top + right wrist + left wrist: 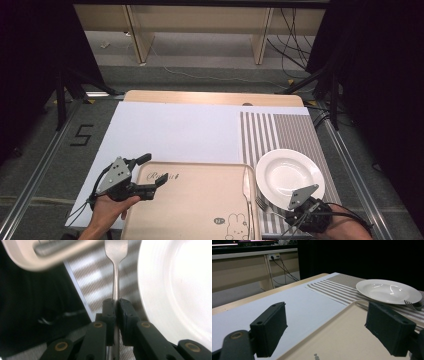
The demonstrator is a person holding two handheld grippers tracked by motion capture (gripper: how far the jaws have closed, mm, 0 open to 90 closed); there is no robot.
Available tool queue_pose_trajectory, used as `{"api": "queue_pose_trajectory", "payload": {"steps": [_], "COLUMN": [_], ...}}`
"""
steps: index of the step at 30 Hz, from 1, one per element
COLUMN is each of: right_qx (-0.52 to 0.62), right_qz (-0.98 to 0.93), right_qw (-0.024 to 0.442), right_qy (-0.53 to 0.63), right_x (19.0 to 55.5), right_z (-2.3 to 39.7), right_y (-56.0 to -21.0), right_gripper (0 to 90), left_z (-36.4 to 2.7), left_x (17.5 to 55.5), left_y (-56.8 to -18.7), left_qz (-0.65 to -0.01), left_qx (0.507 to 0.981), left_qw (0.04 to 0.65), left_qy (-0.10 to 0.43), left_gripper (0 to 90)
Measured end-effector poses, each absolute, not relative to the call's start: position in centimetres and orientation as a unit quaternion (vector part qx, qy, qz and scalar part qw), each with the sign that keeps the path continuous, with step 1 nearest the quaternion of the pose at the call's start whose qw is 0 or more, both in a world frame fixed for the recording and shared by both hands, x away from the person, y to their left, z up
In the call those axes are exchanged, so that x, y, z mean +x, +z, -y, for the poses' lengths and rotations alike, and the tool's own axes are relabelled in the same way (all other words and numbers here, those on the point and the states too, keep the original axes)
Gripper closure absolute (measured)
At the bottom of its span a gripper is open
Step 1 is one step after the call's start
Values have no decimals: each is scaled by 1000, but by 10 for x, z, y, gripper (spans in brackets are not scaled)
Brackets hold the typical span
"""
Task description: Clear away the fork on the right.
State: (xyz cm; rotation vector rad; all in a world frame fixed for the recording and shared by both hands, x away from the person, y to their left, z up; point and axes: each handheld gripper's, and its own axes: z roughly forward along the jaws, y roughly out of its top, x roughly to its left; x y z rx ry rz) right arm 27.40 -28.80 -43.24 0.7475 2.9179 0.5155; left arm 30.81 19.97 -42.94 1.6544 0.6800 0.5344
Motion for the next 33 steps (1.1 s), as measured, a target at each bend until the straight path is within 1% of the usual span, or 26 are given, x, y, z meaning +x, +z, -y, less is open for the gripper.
{"api": "queue_pose_trajectory", "payload": {"steps": [3, 9, 16, 20, 25, 33], "right_qx": [240, 245, 244, 237, 233, 230], "right_qz": [-950, -931, -920, -921, -924, -921], "right_qw": [39, 14, -11, -15, -34, -37], "right_qy": [197, 269, 307, 308, 301, 311], "right_x": [274, 280, 285, 290, 300, 309], "right_z": [283, 272, 256, 246, 226, 198], "right_y": [-428, -420, -413, -415, -418, -412], "right_gripper": [843, 843, 844, 844, 843, 843], "left_z": [-200, -200, -199, -199, -200, -200], "left_x": [308, 308, 308, 308, 308, 308], "left_y": [-429, -429, -430, -429, -429, -429], "left_qz": [-293, -292, -292, -292, -290, -289], "left_qx": [712, 713, 713, 713, 714, 711], "left_qw": [595, 595, 594, 595, 595, 599], "left_qy": [230, 230, 229, 229, 230, 228], "left_gripper": [164, 164, 164, 164, 164, 164]}}
